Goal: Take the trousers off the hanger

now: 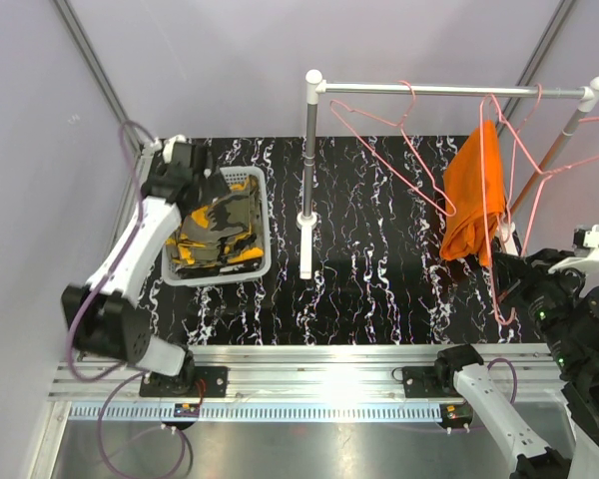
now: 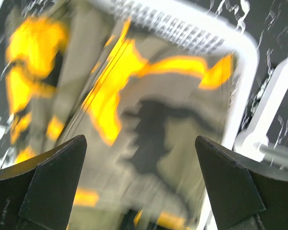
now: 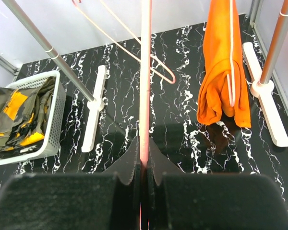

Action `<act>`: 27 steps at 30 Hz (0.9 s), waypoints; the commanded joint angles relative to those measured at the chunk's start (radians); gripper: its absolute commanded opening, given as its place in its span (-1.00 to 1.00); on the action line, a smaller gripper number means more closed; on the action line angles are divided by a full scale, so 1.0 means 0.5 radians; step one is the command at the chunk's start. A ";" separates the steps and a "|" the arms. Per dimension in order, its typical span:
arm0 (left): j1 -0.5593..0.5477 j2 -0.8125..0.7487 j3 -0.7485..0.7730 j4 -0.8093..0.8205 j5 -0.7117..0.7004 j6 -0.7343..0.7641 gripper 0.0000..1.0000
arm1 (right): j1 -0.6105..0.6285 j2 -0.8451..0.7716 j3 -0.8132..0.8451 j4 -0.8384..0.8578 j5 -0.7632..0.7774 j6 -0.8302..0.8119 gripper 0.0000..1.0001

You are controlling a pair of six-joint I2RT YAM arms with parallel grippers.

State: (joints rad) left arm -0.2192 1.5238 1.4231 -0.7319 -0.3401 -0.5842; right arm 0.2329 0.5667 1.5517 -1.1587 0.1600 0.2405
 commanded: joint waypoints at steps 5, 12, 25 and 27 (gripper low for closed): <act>0.006 -0.253 -0.916 0.421 0.413 -0.145 0.98 | -0.006 0.035 -0.038 -0.005 0.106 0.013 -1.00; 0.006 0.152 -0.880 0.439 0.365 0.058 0.98 | -0.006 0.063 -0.127 0.065 0.137 0.007 -1.00; 0.027 0.704 -0.067 0.056 0.204 0.555 0.98 | -0.006 0.152 -0.167 0.194 0.131 -0.088 -1.00; 0.009 0.711 -0.018 0.007 0.199 0.607 0.98 | -0.006 0.177 -0.176 0.219 0.107 -0.119 -1.00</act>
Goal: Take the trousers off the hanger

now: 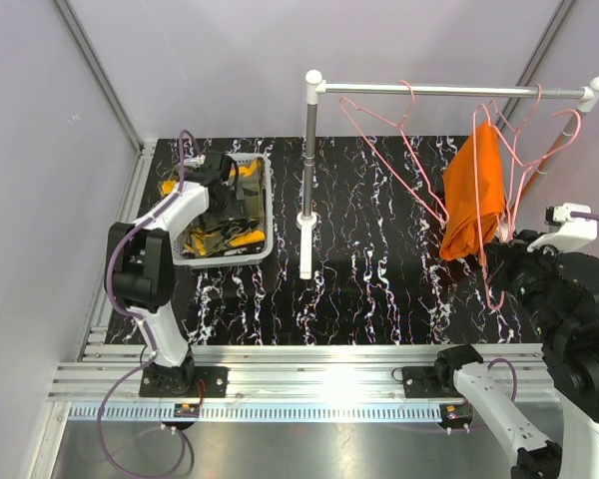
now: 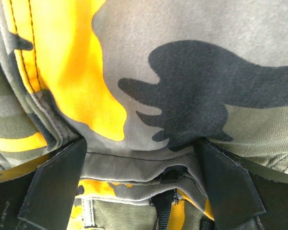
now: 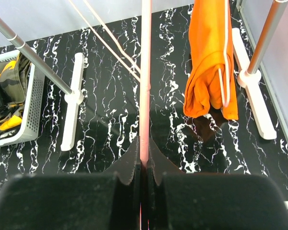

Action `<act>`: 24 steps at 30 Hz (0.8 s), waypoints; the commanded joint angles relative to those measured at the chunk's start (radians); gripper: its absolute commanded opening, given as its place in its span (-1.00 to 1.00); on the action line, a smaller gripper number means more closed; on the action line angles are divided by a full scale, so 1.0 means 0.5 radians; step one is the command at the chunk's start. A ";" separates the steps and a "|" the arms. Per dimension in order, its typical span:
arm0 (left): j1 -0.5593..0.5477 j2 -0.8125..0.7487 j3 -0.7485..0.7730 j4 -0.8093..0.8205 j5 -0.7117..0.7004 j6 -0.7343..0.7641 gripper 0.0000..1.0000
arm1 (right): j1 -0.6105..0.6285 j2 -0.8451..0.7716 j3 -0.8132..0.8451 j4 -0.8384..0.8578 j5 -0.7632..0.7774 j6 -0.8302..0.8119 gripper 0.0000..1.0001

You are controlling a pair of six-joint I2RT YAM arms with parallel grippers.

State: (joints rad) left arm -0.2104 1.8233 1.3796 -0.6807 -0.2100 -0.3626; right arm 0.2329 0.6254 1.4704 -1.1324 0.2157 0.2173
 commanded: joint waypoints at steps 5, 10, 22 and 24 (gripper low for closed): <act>-0.039 0.032 0.229 -0.298 -0.190 0.222 0.98 | -0.003 0.169 0.023 0.292 -0.066 -0.140 -1.00; -0.052 -0.293 0.269 -0.470 -0.160 0.225 0.98 | -0.003 0.359 0.099 0.372 -0.302 -0.247 -1.00; -0.052 -1.452 0.082 -0.559 -0.037 0.228 0.98 | -0.009 0.856 0.262 0.390 -0.502 -0.422 -1.00; -0.052 -1.655 0.042 -0.547 -0.037 0.225 0.98 | -0.006 0.961 0.274 0.409 -0.456 -0.419 -1.00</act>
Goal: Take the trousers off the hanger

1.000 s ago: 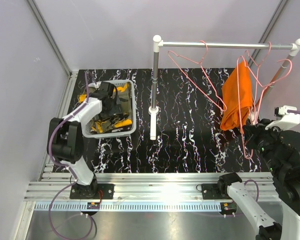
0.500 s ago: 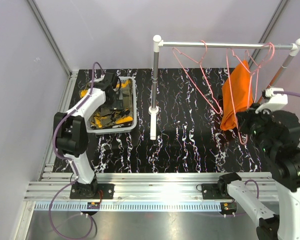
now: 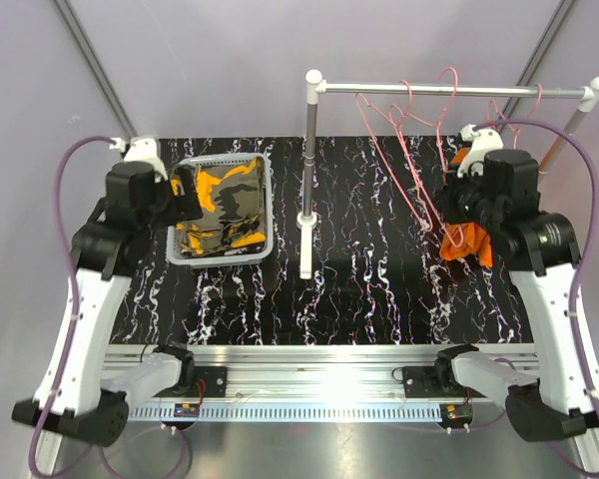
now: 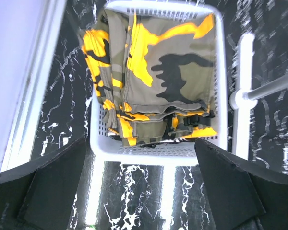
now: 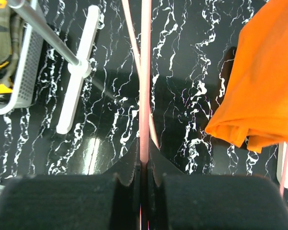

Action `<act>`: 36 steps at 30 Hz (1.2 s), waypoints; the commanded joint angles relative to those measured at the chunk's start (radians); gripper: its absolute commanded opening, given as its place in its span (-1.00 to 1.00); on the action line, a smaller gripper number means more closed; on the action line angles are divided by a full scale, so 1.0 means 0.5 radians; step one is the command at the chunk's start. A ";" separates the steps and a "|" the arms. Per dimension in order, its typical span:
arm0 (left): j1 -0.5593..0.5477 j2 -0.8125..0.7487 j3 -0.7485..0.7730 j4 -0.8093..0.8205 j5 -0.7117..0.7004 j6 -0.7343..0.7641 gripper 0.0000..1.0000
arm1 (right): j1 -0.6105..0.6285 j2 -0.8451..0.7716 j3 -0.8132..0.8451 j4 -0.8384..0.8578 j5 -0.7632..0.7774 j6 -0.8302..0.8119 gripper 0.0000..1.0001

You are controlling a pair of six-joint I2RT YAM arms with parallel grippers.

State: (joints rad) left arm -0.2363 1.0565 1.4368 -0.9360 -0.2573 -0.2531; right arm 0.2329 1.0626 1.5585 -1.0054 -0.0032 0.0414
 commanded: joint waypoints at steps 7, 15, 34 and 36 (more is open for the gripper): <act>0.000 -0.416 -0.171 -0.049 0.070 0.061 0.98 | -0.006 0.194 -0.021 0.353 -0.162 -0.003 -1.00; 0.000 -0.517 -0.412 0.098 0.048 0.101 0.98 | -0.003 0.035 -0.426 0.789 -0.199 0.114 -0.90; 0.000 -0.843 -1.045 0.608 -0.123 0.058 0.98 | -0.006 -0.177 -0.335 0.401 0.319 0.233 0.99; 0.003 -0.892 -1.073 0.602 -0.182 0.028 0.98 | -0.006 -0.174 -0.289 0.284 0.518 0.276 0.99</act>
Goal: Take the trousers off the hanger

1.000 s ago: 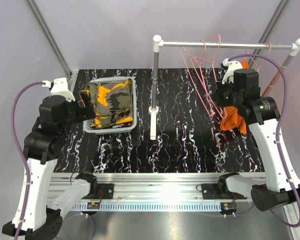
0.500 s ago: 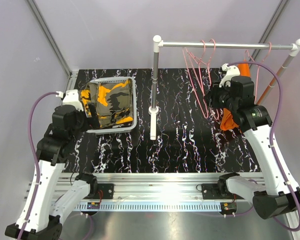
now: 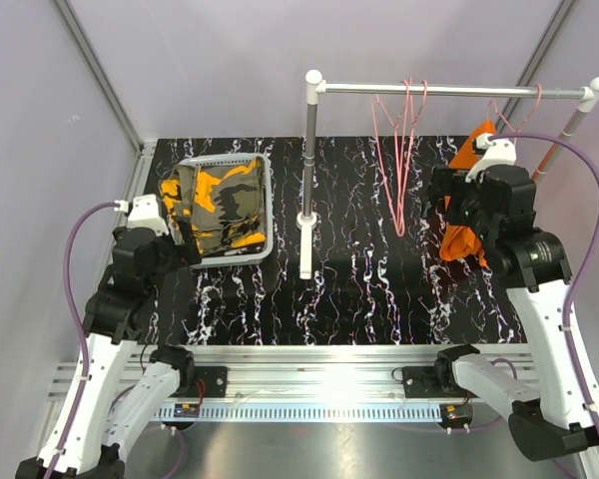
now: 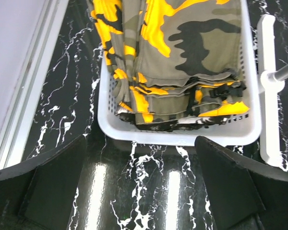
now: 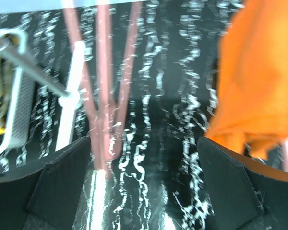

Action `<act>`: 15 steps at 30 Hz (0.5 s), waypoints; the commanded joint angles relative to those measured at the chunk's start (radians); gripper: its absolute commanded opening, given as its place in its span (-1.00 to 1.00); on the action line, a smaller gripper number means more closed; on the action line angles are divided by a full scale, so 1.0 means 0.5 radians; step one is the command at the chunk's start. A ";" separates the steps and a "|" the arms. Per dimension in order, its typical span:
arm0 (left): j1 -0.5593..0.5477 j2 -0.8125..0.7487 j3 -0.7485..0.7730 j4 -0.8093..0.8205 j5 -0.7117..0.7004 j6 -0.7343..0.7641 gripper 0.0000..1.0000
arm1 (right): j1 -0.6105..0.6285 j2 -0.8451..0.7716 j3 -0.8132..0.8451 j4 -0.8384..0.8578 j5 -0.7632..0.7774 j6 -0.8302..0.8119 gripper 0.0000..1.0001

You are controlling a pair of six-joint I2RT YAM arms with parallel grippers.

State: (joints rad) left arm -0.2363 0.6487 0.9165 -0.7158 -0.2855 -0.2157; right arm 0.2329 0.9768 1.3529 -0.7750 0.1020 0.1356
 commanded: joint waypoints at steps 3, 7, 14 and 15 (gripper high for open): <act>0.003 -0.125 -0.050 0.168 -0.150 -0.066 0.98 | -0.003 -0.042 0.163 -0.245 0.465 0.100 0.99; 0.003 -0.122 -0.084 0.165 -0.058 -0.084 0.98 | -0.006 -0.064 0.150 -0.229 0.740 0.057 0.99; -0.003 -0.110 -0.100 0.168 0.065 -0.081 0.98 | -0.055 0.102 0.135 -0.178 1.094 0.005 0.99; -0.006 -0.107 -0.100 0.168 0.074 -0.078 0.98 | -0.064 0.129 0.111 -0.114 1.118 0.008 0.99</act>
State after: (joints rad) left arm -0.2359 0.5919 0.8726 -0.6849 -0.2913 -0.2447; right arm 0.2188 1.0050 1.4006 -0.8875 0.5426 0.1513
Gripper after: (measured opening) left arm 0.987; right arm 0.993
